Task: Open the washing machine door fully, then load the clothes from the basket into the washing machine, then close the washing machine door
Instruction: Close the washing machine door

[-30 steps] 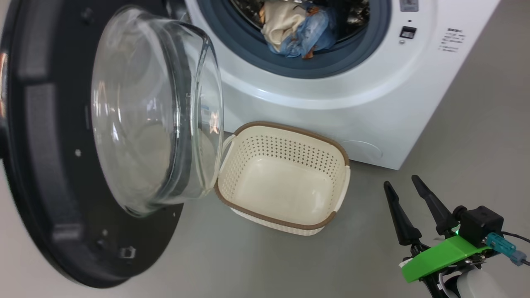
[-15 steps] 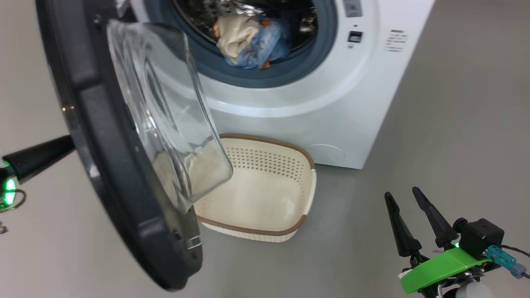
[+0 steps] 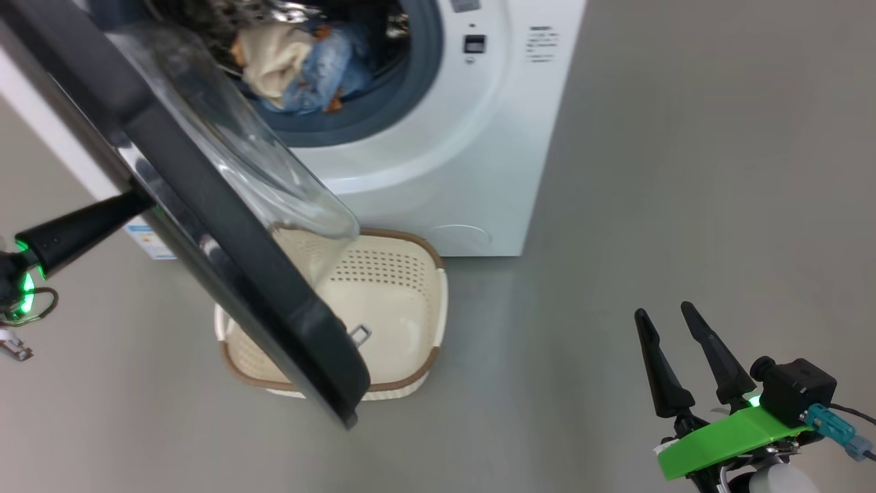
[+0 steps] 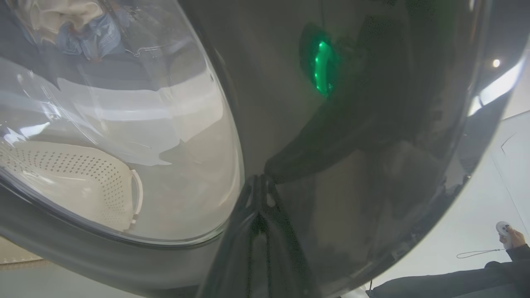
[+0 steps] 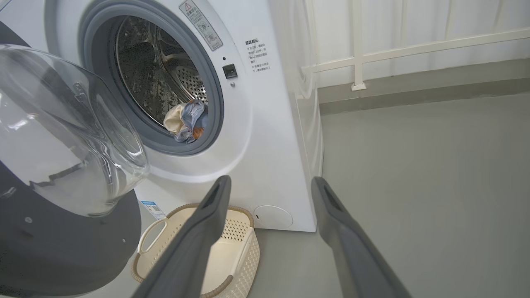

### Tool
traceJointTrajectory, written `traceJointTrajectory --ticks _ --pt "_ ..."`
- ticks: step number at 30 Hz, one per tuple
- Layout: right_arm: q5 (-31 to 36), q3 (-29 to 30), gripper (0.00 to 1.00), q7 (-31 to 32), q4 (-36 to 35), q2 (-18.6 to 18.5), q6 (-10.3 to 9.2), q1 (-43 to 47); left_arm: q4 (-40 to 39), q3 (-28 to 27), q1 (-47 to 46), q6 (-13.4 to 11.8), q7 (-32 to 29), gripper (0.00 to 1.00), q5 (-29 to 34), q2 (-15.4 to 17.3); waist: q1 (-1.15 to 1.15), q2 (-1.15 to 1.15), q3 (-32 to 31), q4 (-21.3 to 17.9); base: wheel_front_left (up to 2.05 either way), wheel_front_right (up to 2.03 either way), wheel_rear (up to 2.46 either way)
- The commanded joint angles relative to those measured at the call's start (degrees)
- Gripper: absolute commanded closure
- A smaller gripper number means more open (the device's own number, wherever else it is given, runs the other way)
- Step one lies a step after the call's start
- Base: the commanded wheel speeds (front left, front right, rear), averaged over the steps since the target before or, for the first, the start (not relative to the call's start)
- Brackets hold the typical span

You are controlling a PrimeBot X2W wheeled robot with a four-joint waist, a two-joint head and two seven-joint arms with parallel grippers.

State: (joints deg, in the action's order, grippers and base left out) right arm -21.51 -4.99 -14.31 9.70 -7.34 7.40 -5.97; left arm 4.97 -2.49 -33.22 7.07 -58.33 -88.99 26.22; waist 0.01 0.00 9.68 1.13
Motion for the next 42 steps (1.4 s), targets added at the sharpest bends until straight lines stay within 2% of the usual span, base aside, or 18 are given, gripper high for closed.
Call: traceJointTrajectory --ticks 1,10,19,29,39,41,42 --pt "0.30 -1.13 0.00 -0.69 -1.71 0.14 0.09 -0.95 -1.58 -2.29 -3.37 0.42 0.76 1.00 0.82 2.25 -0.01 0.00 1.65 -3.09 0.00 0.00 0.00" --pt "0.60 -0.98 0.00 -0.69 -2.21 1.33 0.09 -2.00 0.22 -2.64 -7.07 0.42 5.78 1.00 2.82 2.62 -0.01 0.00 3.35 -6.96 0.00 0.00 0.00" --pt "0.66 -0.83 0.00 -0.69 -2.18 1.69 0.09 -2.26 2.75 -1.21 -8.75 0.42 11.35 1.00 4.20 3.12 -0.01 0.00 3.13 -8.41 0.00 0.00 0.00" --pt "0.73 -0.14 0.00 -0.69 -2.12 1.60 0.09 -1.73 2.06 0.36 -5.81 0.42 13.73 1.00 2.59 4.12 -0.01 0.00 2.07 -6.21 0.00 0.00 0.00" --pt "0.43 -0.16 0.00 -0.69 -1.78 0.55 0.09 -1.18 0.08 -0.32 2.91 0.42 16.43 1.00 0.88 4.41 -0.01 0.00 0.32 -3.04 0.00 0.00 0.00" --pt "0.37 -0.22 0.00 -0.69 -1.73 0.37 0.09 -1.12 -0.19 -0.53 5.07 0.42 17.44 0.82 0.85 4.13 -0.01 0.00 0.05 -2.56 0.00 0.00 0.00" --pt "0.35 -0.25 0.00 -0.69 -1.69 0.27 0.09 -1.07 -0.26 -0.57 6.15 0.42 17.87 0.70 0.74 3.90 -0.01 0.00 -0.16 -2.30 0.00 0.00 0.00"
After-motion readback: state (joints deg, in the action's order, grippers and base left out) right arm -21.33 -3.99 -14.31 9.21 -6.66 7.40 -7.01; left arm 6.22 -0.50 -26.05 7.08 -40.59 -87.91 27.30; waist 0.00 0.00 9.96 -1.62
